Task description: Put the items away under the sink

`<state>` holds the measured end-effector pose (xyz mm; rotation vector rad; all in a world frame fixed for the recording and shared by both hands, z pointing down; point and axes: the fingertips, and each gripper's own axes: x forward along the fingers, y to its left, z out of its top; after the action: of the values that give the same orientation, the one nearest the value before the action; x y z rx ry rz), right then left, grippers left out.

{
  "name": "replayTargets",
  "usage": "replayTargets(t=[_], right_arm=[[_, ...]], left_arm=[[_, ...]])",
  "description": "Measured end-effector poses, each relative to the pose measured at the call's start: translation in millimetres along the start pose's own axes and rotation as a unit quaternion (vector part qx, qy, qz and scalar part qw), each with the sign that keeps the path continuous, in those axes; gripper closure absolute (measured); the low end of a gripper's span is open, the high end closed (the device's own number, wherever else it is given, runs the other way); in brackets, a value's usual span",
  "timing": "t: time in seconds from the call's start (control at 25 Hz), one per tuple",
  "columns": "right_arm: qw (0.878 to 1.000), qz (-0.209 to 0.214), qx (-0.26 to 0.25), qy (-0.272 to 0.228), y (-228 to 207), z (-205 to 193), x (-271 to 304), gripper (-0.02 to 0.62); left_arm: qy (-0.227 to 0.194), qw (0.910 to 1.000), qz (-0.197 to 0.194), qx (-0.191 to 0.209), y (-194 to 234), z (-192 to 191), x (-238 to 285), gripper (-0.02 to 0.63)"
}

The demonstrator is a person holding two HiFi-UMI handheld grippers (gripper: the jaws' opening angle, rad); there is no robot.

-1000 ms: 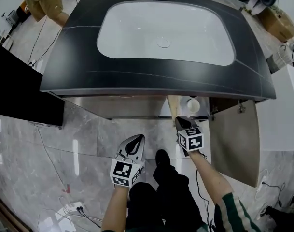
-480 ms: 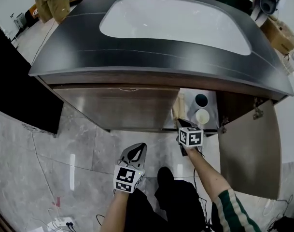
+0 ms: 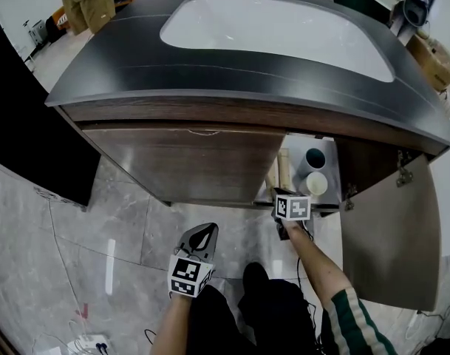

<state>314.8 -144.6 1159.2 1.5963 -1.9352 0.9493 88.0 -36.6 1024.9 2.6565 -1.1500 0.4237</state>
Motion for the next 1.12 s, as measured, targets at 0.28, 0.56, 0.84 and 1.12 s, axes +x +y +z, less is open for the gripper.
replayTargets(t=[0.28,0.56,0.84,1.12], right_arm=[[0.999,0.019,0.022,-0.027,3,0,-6,0.527],[0.998,0.026,0.014,-0.056,16,22,-42,0.523],[0.999,0.017,-0.040,-0.010,55,53,-138,0.550],[0.999,0.019,-0.029,0.013,108,107,-278,0.551]], left_arm=[[0.004,1.0000,-0.003,0.004,-4,-2,-4,0.595],[-0.008,0.9999,0.004,0.010,2,30,-9,0.597],[-0.001,0.9994,0.017,-0.031,-7,115,-46,0.597],[0.011,0.9985,0.015,-0.052,-24,248,-117,0.596]])
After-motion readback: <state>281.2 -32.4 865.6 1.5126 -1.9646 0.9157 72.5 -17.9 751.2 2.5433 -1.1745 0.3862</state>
